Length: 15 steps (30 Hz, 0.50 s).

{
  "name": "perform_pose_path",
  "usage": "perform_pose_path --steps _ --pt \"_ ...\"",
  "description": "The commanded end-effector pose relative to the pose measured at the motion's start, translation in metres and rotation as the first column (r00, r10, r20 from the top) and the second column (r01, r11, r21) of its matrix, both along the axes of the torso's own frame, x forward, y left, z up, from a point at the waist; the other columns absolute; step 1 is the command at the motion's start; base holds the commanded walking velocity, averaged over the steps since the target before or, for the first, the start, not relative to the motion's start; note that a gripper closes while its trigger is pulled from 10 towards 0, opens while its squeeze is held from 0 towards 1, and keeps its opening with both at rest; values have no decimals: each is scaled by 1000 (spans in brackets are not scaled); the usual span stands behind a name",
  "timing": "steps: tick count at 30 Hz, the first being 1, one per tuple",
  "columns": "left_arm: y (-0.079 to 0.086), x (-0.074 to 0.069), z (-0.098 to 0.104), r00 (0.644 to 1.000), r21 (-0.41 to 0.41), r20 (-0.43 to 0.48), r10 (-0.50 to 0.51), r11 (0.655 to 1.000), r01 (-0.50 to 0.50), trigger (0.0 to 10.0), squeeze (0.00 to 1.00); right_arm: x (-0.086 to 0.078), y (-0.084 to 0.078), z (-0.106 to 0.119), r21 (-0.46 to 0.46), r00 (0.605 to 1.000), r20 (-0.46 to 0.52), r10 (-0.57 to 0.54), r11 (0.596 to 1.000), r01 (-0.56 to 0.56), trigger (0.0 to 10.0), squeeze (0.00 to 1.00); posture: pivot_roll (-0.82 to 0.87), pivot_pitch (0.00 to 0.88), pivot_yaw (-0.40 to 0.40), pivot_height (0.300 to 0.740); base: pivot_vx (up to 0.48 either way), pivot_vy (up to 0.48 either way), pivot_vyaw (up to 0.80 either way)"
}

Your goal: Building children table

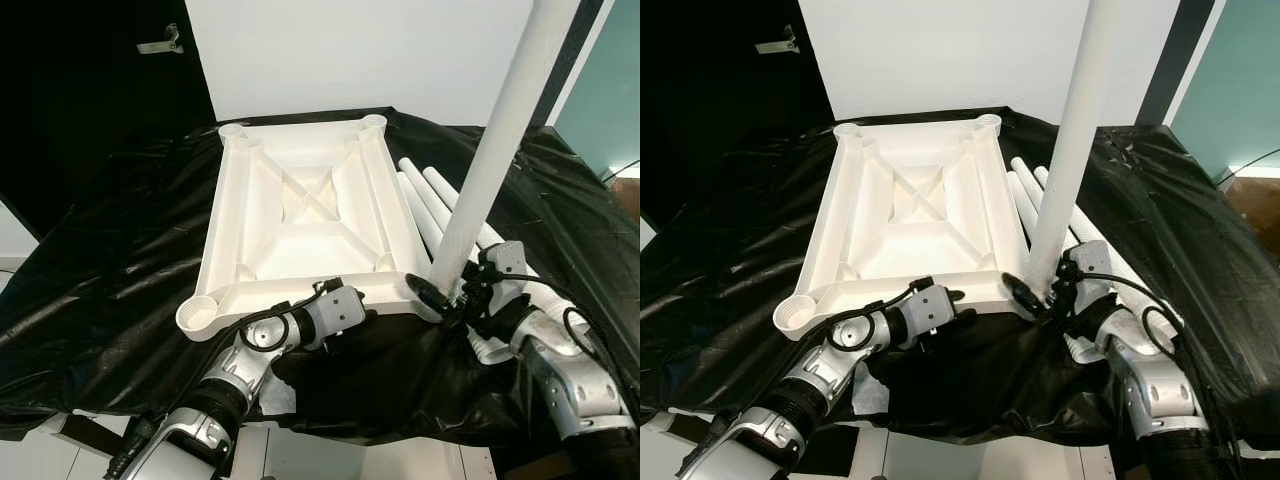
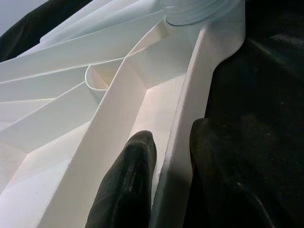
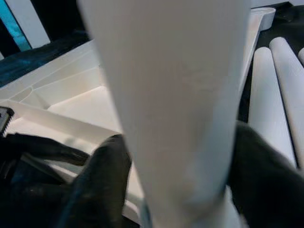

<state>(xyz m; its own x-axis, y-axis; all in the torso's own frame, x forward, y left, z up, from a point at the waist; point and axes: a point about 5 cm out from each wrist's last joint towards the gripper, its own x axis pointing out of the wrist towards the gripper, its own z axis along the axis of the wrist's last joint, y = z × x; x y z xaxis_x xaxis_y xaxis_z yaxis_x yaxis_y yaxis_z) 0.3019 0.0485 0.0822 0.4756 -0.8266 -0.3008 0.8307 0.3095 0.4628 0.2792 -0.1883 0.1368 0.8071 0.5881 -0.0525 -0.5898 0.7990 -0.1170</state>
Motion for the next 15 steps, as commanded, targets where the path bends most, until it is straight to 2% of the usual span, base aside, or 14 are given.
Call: perform_pose_path --steps 1,3,10,11,13,14,15 --pt "11 -14 -37 990 106 -131 53 994 -39 10000 0 -3 11 -3 3 992 -41 120 993 -120 0 0 -51 36 -5 740 0 0 0" --pt "11 -15 -38 989 104 -134 57 994 -43 10000 0 -6 12 -8 -5 981 -94 170 985 -171 0 0 -48 43 -11 740 0 0 0" --pt "11 -18 -40 989 101 -140 57 994 -43 10000 0 -9 13 -14 21 977 -141 160 987 -158 0 0 -49 46 -12 740 0 0 0" --pt "11 -18 -41 989 100 -140 57 994 -43 10000 0 -9 15 -16 47 982 -144 123 992 -117 0 0 -47 45 -15 740 0 0 0" --pt "11 -18 -41 989 101 -140 57 994 -43 10000 0 -7 21 -21 61 993 -107 -43 997 50 0 0 -38 42 -21 740 0 0 0" --pt "11 -18 -41 989 101 -140 57 994 -43 10000 0 -7 21 -21 61 993 -107 -43 997 50 0 0 -38 42 -21 740 0 0 0" --pt "12 -18 -41 989 101 -139 57 994 -44 10000 0 -7 22 -21 63 991 -90 -104 992 110 0 0 -38 42 -21 740 0 0 0"
